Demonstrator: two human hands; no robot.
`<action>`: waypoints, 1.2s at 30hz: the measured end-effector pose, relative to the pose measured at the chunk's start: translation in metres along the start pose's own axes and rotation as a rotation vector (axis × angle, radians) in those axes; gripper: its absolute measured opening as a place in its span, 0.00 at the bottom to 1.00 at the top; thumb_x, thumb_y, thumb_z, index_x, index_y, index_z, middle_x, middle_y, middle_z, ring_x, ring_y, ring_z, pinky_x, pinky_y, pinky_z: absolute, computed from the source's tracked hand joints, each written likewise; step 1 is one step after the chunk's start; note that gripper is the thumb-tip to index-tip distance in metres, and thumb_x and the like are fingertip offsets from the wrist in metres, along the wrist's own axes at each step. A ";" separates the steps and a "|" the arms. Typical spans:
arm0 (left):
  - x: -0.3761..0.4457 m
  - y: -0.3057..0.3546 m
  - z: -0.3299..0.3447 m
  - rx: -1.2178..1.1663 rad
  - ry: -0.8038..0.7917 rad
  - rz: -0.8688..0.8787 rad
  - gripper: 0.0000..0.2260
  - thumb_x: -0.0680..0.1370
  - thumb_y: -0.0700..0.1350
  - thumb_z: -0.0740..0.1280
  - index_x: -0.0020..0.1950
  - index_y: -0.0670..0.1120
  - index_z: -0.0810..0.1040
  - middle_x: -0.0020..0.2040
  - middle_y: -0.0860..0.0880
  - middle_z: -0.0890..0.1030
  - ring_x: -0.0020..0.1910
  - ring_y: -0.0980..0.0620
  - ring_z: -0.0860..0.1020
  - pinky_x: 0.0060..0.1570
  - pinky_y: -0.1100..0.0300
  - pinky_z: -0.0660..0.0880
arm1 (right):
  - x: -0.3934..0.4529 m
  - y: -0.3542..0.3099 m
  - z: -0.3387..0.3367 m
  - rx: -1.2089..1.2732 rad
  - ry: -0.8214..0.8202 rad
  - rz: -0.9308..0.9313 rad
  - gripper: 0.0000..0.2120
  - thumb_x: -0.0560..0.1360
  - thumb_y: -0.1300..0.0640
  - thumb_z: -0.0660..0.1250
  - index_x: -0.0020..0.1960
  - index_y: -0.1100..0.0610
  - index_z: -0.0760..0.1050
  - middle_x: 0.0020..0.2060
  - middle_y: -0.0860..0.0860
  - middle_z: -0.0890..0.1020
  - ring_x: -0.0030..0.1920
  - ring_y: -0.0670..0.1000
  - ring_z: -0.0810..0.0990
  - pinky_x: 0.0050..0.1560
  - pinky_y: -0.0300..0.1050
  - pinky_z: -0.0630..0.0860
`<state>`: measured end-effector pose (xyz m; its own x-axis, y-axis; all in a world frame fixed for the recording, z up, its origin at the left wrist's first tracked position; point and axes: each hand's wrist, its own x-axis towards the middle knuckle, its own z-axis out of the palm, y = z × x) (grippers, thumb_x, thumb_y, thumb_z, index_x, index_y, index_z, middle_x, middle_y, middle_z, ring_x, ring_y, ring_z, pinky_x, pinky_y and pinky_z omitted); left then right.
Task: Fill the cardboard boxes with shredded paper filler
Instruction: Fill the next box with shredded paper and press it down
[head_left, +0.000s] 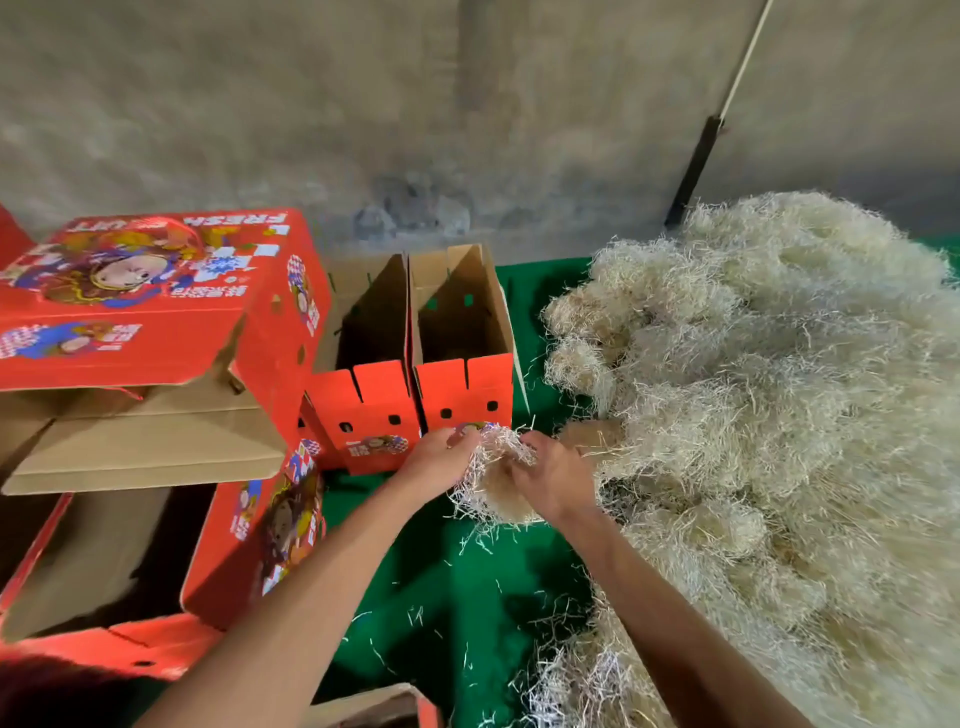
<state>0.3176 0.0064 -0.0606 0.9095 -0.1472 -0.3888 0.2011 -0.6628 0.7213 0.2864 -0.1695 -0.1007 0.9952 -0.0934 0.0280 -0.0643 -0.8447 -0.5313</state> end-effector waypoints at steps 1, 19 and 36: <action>-0.009 0.000 -0.011 -0.104 0.051 -0.045 0.28 0.79 0.68 0.56 0.70 0.50 0.72 0.66 0.50 0.75 0.61 0.53 0.76 0.64 0.45 0.74 | -0.002 -0.014 -0.008 0.137 0.004 0.008 0.23 0.79 0.44 0.67 0.70 0.55 0.73 0.24 0.48 0.76 0.21 0.43 0.74 0.23 0.34 0.70; -0.175 -0.002 -0.143 -0.957 -0.204 0.229 0.40 0.72 0.77 0.58 0.80 0.61 0.56 0.79 0.49 0.63 0.77 0.46 0.64 0.76 0.39 0.58 | -0.104 -0.241 -0.102 0.894 0.166 -0.122 0.11 0.75 0.44 0.73 0.50 0.39 0.71 0.35 0.31 0.81 0.36 0.30 0.79 0.30 0.22 0.70; -0.184 0.001 -0.107 -0.539 0.042 0.222 0.19 0.84 0.49 0.57 0.75 0.56 0.64 0.55 0.55 0.76 0.46 0.65 0.76 0.41 0.62 0.74 | -0.124 -0.230 -0.142 1.180 0.312 0.357 0.31 0.79 0.49 0.68 0.76 0.59 0.63 0.71 0.59 0.72 0.63 0.60 0.77 0.51 0.50 0.78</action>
<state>0.1890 0.1113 0.0727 0.9624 -0.2033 -0.1799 0.1508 -0.1507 0.9770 0.1673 -0.0382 0.1381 0.8666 -0.4729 -0.1594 -0.0600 0.2183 -0.9740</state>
